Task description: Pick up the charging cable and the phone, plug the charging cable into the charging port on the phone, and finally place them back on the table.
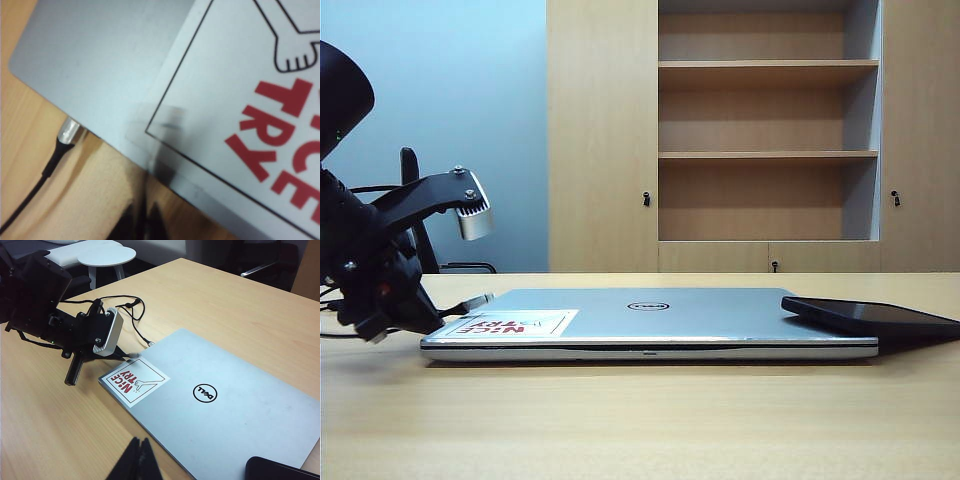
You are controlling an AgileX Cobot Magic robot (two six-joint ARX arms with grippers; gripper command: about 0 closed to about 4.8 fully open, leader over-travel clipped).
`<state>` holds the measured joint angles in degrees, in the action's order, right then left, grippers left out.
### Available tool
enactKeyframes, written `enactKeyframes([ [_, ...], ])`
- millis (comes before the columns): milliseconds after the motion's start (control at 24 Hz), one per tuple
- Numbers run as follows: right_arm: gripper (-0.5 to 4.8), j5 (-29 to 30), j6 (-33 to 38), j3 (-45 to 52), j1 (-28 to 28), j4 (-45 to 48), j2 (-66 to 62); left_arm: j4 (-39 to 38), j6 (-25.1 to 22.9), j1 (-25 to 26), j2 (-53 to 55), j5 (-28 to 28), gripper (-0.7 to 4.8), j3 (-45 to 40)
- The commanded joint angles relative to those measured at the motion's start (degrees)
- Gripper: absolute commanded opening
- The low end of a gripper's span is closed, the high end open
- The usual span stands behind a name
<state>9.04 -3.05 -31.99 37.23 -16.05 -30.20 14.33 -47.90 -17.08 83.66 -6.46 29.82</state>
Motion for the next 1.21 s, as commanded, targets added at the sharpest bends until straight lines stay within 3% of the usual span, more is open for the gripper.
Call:
enactKeyframes([
  [42,-0.06,0.0,-0.2,-0.4,0.0,0.9,0.2,0.6,1.9,0.0,-0.1,-0.3,-0.06,0.1],
  [292,-0.06,-0.1,-0.2,-0.4,0.0,1.0,0.2,0.5,2.8,0.0,-1.4,-0.3,-0.06,0.4],
  [500,-0.06,-1.9,0.3,-0.4,0.0,1.3,0.2,-0.3,10.0,0.0,-8.6,-0.3,-0.06,0.6],
  [584,-0.06,-4.2,3.3,-0.4,-0.1,1.3,0.2,-0.3,21.7,0.0,-13.3,-0.3,-0.06,0.6],
  [709,-0.06,-6.6,6.9,-0.4,-0.1,1.3,0.2,-0.7,33.8,0.0,-16.3,-0.3,-0.06,0.6],
  [751,-0.06,-7.8,9.1,-0.4,-0.2,1.3,0.2,-1.4,42.0,0.0,-18.1,-0.3,-0.06,0.6],
  [834,-0.06,-8.0,9.8,-0.4,-0.3,1.3,0.2,-2.2,48.7,0.0,-19.6,-0.3,-0.06,0.6],
  [1001,-0.06,-8.0,10.6,-0.4,-1.8,1.3,0.2,-3.6,56.5,-0.3,-21.5,-0.3,-0.06,0.6],
  [1209,-0.06,-7.9,10.6,-0.4,-6.0,1.3,0.2,-5.6,56.9,-4.7,-22.2,-0.3,-0.06,0.6],
])
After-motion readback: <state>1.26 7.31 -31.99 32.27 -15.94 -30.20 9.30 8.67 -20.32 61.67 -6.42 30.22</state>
